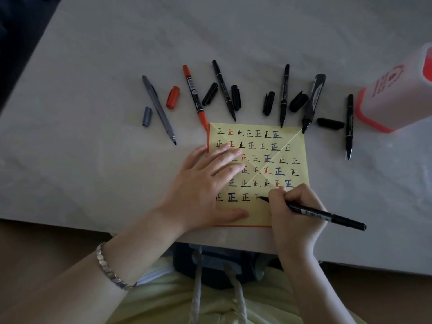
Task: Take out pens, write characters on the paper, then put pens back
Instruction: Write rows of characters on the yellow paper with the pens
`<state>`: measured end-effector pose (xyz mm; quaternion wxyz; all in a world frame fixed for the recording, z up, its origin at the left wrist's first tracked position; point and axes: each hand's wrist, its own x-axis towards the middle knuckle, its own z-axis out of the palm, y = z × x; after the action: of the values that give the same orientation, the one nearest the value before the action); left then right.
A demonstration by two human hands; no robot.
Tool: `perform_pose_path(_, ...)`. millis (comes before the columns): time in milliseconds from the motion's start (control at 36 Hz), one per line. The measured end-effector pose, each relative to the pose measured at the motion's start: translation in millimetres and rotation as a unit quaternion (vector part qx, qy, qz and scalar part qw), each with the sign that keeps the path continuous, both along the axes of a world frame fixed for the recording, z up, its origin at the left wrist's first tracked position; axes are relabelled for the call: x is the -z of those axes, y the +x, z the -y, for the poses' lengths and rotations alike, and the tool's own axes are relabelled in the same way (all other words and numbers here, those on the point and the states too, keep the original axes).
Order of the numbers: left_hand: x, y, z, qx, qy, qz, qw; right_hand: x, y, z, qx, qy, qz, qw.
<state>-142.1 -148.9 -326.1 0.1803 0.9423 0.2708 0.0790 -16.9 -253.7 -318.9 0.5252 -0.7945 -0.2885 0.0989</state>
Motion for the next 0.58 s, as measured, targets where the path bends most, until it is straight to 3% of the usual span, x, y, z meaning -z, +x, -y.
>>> perform_pose_path(583,-0.1,-0.1,0.3,0.0,-0.003,0.008,1.0,-0.6,-0.7,-0.6,-0.038,-0.008,-0.007,0.999)
